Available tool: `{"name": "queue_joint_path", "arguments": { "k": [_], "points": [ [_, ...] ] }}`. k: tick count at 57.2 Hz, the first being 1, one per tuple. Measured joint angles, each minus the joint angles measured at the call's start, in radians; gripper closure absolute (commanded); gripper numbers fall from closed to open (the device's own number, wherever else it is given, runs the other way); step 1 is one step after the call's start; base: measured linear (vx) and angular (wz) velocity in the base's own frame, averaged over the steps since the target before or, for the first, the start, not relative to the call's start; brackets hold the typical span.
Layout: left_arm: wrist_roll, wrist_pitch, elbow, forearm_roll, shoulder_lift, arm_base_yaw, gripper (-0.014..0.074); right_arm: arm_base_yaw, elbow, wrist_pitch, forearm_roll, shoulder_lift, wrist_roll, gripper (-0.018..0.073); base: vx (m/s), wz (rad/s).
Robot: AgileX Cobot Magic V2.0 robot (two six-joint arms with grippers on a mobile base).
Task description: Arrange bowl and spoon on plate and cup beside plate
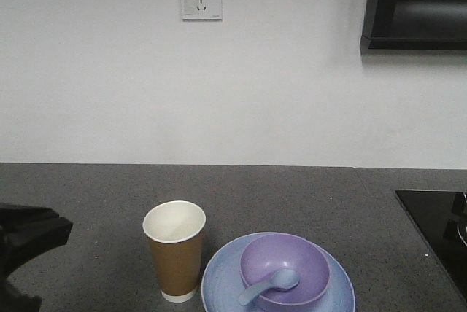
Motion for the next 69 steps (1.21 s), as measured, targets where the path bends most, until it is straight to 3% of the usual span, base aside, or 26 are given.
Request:
{"name": "queue_joint_path", "arguments": {
  "k": [9,41,49,53,60,69],
  "points": [
    [-0.026,-0.1,0.13,0.0,-0.11,0.0,0.0603,0.0,0.032,-0.013,0.001,-0.036,0.0,0.0571,0.0,0.0],
    [-0.028,-0.109,0.157,0.0,-0.148,0.0,0.0603,0.0,0.032,-0.017,0.001,-0.037,0.0,0.0571,0.0,0.0],
    [-0.027,-0.153,0.19,0.067,-0.164,0.011,0.0603,0.0,0.032,-0.017,0.001,-0.037,0.0,0.0571,0.0,0.0],
    [-0.028,-0.222,0.252,0.092,-0.205,0.062,0.0603,0.0,0.032,-0.017,0.001,-0.037,0.0,0.0571,0.0,0.0],
    [-0.045,-0.336,0.43,0.088,-0.369,0.213,0.0603,0.0,0.032,-0.017,0.001,-0.037,0.0,0.0571,0.0,0.0],
    [-0.046,-0.384,0.672,0.07,-0.628,0.395,0.0603,0.0,0.032,-0.017,0.003,-0.037,0.0,0.0571,0.0,0.0]
  ]
}}
